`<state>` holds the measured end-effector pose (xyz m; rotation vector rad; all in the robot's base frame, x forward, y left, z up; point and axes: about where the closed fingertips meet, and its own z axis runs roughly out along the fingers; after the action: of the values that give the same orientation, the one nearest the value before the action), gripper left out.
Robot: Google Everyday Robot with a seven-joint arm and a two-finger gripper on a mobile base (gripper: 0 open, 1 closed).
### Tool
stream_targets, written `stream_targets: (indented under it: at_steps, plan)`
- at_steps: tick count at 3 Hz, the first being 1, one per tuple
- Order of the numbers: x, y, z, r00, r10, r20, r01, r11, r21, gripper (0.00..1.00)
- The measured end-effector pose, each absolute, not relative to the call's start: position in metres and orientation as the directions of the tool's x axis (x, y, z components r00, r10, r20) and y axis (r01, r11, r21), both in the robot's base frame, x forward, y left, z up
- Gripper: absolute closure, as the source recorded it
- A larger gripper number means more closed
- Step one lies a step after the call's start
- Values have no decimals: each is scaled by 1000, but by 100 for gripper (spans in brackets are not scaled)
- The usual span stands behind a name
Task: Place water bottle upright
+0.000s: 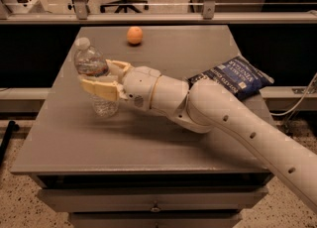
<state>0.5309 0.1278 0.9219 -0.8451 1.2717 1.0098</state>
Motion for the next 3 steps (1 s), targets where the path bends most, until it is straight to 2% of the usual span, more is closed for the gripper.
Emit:
stream_targets:
  at_steps: [3]
  plan:
    - [524,118,912,5,127,-992,-938,345,39,13]
